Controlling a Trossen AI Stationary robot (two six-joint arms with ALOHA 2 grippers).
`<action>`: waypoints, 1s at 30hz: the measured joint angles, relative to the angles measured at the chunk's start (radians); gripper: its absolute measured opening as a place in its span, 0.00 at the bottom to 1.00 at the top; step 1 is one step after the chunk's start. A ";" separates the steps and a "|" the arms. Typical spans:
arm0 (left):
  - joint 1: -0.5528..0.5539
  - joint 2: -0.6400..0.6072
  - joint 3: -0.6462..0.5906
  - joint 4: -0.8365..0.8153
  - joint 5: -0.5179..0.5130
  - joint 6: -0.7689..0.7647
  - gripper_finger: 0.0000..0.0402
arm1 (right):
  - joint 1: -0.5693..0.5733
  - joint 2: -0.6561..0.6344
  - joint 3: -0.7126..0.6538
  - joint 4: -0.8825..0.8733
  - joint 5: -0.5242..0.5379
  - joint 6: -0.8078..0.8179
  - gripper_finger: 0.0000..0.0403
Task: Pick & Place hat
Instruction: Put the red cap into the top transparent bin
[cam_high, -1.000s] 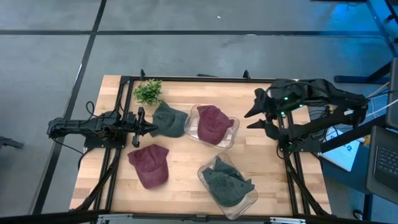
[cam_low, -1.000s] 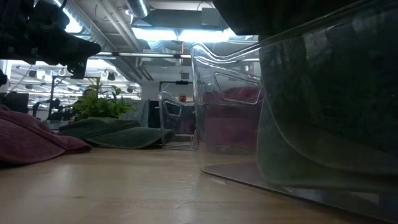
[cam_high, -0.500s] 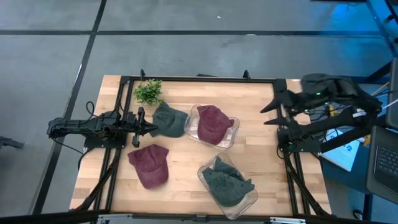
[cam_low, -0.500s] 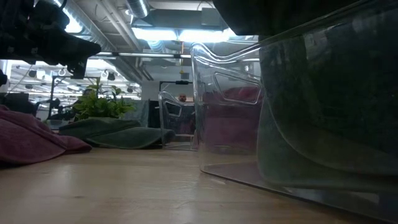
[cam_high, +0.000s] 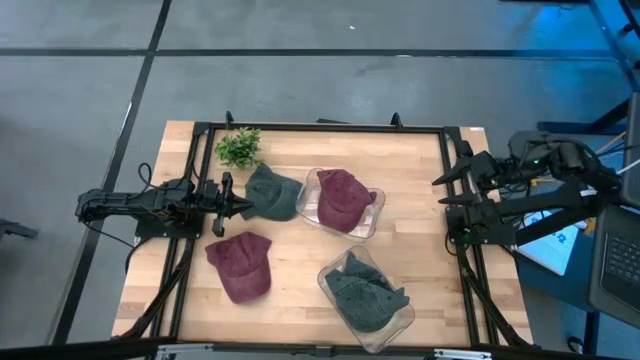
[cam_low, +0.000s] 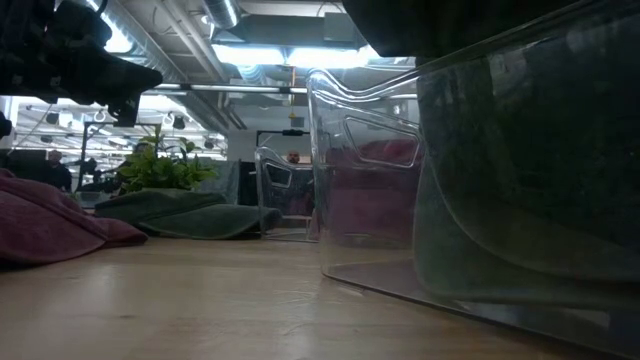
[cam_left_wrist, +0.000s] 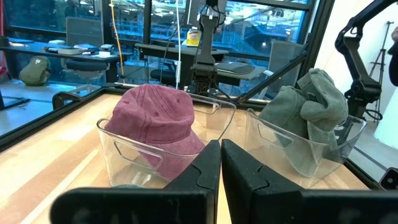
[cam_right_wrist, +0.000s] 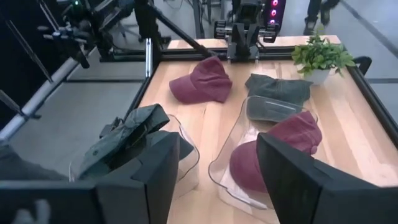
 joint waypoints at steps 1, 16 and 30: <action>0.000 0.000 0.000 0.000 0.000 0.000 0.03 | 0.000 -0.021 -0.028 0.016 0.000 0.009 0.53; 0.000 0.000 0.000 0.000 0.000 0.000 0.02 | 0.000 -0.285 -0.278 0.105 0.000 0.031 0.53; 0.000 0.000 0.000 0.000 0.000 0.000 0.03 | 0.000 -0.448 -0.369 0.104 0.000 0.059 0.53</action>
